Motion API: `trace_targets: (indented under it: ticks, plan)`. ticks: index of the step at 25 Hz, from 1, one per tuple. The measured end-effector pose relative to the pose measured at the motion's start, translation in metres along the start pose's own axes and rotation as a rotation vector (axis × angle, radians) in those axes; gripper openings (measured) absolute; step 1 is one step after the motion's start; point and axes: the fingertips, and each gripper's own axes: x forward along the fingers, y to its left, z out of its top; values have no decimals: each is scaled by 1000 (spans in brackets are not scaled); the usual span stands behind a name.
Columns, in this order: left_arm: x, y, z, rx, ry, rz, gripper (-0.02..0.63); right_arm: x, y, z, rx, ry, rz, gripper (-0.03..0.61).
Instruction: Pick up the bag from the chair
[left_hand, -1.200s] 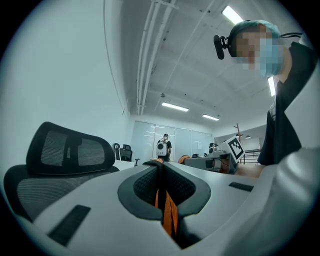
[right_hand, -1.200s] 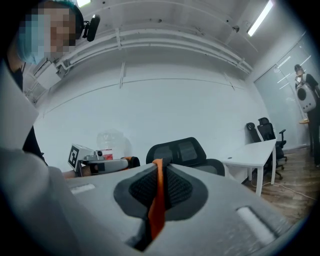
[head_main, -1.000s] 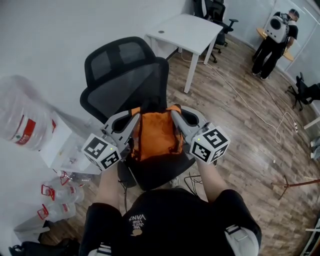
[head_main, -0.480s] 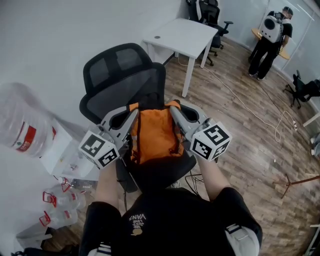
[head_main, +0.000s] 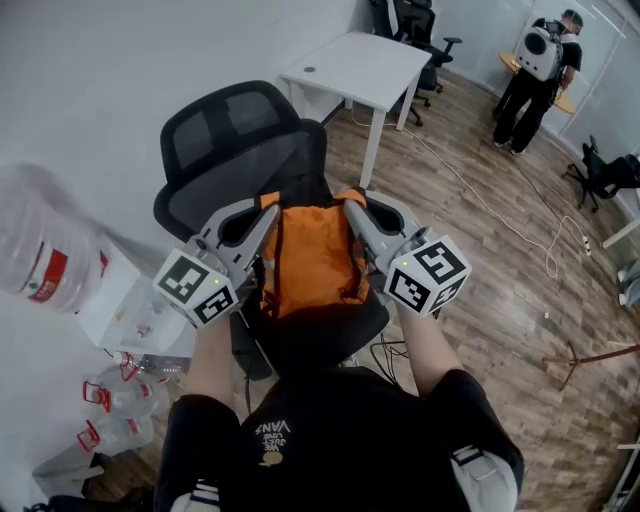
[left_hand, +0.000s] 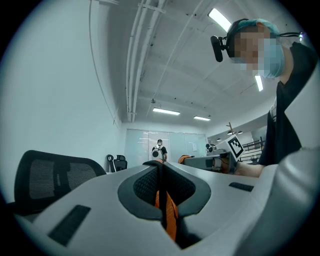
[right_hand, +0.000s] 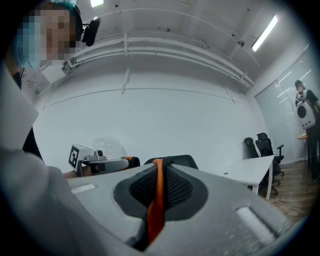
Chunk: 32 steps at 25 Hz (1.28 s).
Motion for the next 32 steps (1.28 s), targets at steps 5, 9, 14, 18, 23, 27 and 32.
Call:
trace_targets:
  ticks: [5, 9, 14, 18, 23, 27, 32]
  plan:
    - [8, -1, 13, 16, -13, -9, 23, -2, -5, 13, -11, -18, -9, 11]
    - [17, -8, 20, 24, -16, -18, 23, -9, -12, 23, -20, -27, -23, 11]
    - [25, -15, 25, 28, -19, -31, 23, -17, -18, 27, -32, -31, -51, 11]
    - [26, -15, 25, 29, -20, -41, 23, -17, -19, 28, -25, -29, -53, 11]
    - [27, -15, 26, 32, -25, -48, 23, -19, -18, 31, -26, -34, -58, 11]
    - [26, -15, 27, 32, -27, -55, 23, -19, -17, 31, -34, -25, -64, 11]
    - [28, -15, 23, 27, -20, -54, 23, -18, -20, 26, -39, -12, -73, 9]
